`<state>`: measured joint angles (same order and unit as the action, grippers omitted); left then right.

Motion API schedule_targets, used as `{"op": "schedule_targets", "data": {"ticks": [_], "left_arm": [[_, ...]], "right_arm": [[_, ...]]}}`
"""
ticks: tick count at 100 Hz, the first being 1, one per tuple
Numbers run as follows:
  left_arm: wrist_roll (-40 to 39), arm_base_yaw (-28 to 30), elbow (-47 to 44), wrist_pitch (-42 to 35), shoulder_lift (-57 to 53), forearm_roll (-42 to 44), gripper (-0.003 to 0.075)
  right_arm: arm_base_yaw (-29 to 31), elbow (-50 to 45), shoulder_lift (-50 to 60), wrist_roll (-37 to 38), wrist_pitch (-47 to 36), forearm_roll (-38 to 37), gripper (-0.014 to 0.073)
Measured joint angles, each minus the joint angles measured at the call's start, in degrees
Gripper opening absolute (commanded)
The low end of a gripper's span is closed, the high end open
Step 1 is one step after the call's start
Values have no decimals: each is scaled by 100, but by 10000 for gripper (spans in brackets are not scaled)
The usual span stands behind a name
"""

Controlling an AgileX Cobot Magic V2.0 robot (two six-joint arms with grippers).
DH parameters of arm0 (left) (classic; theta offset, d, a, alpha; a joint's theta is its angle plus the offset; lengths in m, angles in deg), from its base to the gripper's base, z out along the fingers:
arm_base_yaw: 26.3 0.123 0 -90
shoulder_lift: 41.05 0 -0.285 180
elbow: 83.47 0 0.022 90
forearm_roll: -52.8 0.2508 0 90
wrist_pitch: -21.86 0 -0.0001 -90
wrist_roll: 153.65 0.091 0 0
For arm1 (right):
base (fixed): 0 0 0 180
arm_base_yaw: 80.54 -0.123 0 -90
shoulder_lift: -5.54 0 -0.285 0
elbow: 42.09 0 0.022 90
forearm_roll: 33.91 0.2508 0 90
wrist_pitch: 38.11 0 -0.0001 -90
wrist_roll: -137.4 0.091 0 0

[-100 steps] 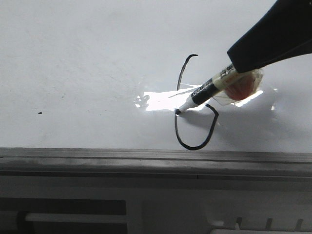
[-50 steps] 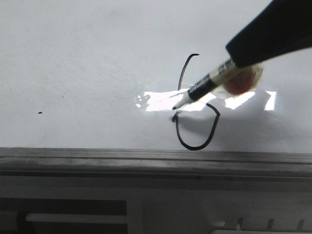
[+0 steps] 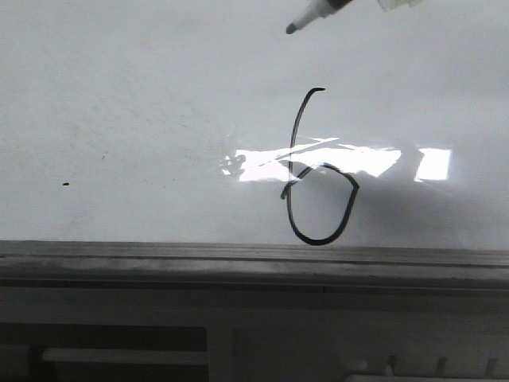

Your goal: Write number 6 on whiteboard

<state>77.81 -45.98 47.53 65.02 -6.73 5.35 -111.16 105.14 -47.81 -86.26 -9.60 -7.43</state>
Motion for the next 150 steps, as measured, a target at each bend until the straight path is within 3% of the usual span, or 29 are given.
{"op": "schedule_targets", "data": {"ticks": [7,13,44,61,78,92,113,136,143,150], "left_arm": [[154,-44,268,168,437,0,419],[425,-146,484,216,778,-94,464],[2301,-1605,1410,350,2716,-435,441],[2554,-2438,1751,-10,3698,-444,441],[2586,-2734,2051,-292,4299,-489,438],[2586,-2740,2101,-299,4530,-509,328],[2586,-2740,2105,-299,4563,-512,-20],[2619,-2740,2105,-268,4563,-523,-19],[2628,-2740,2115,-243,4563,-512,-19],[2628,-2740,2115,-209,4563,-512,-19]], "right_arm": [[0,0,-52,0,35,-12,-53],[0,0,-117,0,103,-21,-54],[-438,0,-608,-134,830,-34,-54],[-988,0,-701,-139,747,57,-53],[-1282,0,-776,-139,659,105,-53],[-1294,0,-776,-139,659,105,-54],[-1298,0,-776,-139,636,105,-54],[-1298,0,-776,-139,617,105,-38],[-1298,0,-776,-139,617,105,48],[-1298,0,-776,-139,607,126,205]]}}
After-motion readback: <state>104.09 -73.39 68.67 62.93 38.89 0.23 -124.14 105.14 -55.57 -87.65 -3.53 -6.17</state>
